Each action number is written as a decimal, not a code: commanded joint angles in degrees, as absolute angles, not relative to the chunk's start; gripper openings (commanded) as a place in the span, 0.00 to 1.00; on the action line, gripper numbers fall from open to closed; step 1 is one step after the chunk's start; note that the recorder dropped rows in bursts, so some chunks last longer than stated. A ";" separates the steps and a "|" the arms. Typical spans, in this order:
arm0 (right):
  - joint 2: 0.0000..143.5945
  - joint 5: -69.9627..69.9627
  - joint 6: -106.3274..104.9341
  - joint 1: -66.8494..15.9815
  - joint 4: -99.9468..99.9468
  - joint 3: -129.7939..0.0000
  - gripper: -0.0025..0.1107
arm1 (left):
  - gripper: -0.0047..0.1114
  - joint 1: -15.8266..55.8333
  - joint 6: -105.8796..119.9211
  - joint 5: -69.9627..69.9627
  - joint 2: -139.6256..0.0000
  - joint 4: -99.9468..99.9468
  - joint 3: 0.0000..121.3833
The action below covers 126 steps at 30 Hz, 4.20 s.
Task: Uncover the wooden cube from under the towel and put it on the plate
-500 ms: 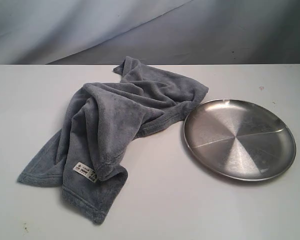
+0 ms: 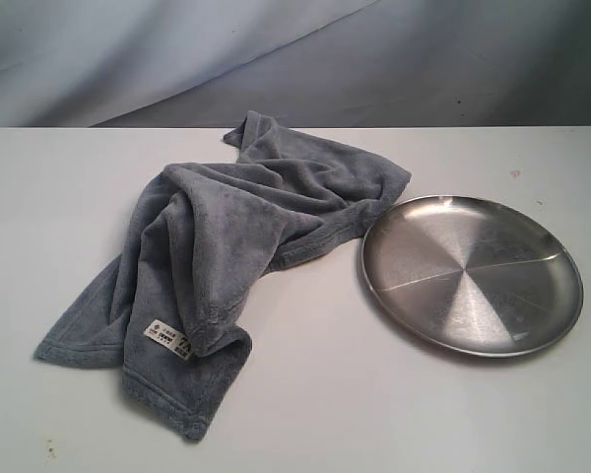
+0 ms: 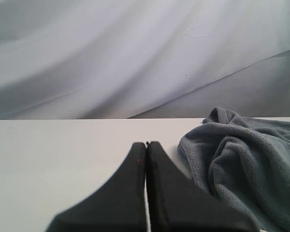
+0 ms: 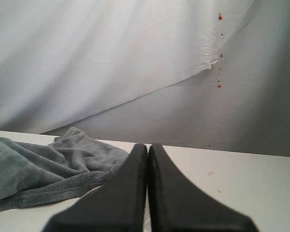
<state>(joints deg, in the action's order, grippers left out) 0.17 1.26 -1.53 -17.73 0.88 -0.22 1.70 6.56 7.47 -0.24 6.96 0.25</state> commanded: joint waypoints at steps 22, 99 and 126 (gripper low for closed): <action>0.00 -7.47 -1.44 -17.50 0.71 0.00 0.02 | 0.04 1.54 6.41 7.46 0.00 6.87 0.00; 135.25 69.96 -5.98 -51.85 2.35 -132.30 0.02 | 0.04 1.24 6.41 7.46 0.00 6.87 0.00; 136.23 69.96 1.33 -36.02 -6.40 -134.36 0.02 | 0.04 1.24 6.41 7.46 0.00 6.87 0.00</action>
